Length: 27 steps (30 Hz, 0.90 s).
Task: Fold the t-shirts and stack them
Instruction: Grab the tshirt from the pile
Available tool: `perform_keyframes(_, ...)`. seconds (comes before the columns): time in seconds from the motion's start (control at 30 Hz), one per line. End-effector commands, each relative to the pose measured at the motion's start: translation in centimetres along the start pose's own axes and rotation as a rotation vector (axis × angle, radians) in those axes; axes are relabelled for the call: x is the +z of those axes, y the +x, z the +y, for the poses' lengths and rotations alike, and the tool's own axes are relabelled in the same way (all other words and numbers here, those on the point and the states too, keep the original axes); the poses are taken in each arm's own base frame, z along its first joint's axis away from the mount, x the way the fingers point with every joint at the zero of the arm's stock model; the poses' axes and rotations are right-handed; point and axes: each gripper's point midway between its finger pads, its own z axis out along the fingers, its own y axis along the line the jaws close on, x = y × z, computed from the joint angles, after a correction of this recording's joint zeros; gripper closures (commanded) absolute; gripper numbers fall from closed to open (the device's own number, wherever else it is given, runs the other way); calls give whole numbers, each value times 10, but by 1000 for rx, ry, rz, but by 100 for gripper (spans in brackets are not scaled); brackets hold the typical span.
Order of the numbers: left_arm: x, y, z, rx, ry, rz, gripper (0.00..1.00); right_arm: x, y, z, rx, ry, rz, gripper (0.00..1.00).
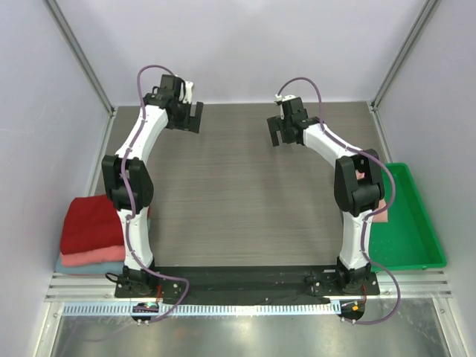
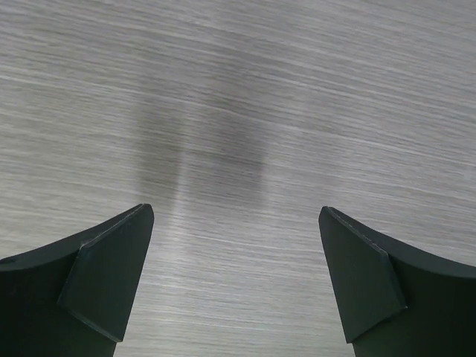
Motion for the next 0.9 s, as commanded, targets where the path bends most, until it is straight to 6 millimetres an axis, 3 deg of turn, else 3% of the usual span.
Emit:
perform_keyframes(0.0,-6,-8,0,-48,41,-32,0,-39,-29,-34,-24,166,-93,0)
perform_keyframes(0.07,-8,-3,-3,-79,13,-23,0,-60,-30,-41,-119,173,-103,1)
perform_keyframes(0.1,-19,-7,-6,-63,-6,-48,0,-66,-20,-44,-156,157,-83,0)
perform_keyframes(0.13,-17,0,-16,3,-40,-47,0,-92,-24,-52,-226,149,-94,0)
perform_keyframes(0.2,-24,0,-17,37,-98,-66,0,-111,-19,-66,-224,145,-95,1)
perform_keyframes(0.23,-25,3,-23,71,-97,-57,0,-129,-13,-91,-183,159,-75,2)
perform_keyframes(0.3,-28,7,-40,124,-123,-54,0,-146,-6,-111,-123,158,-57,7)
perform_keyframes(0.37,-27,11,-44,206,-155,-42,0,-163,17,-141,-74,174,8,12)
perform_keyframes(0.43,-27,18,-62,284,-118,-9,0,-173,49,-153,-102,177,116,16)
perform_keyframes(0.47,-30,19,-68,347,-105,1,0,-182,63,-169,-76,196,144,18)
perform_keyframes(0.57,-41,30,-97,452,9,28,5,-194,106,-175,-70,173,243,20)
perform_keyframes(0.6,-44,36,-101,456,34,52,7,-192,126,-171,-76,148,288,21)
perform_keyframes(0.7,-46,44,-111,465,103,81,7,-187,157,-167,-27,115,335,25)
perform_keyframes(0.87,-50,50,-123,467,148,86,7,-177,166,-165,97,71,321,28)
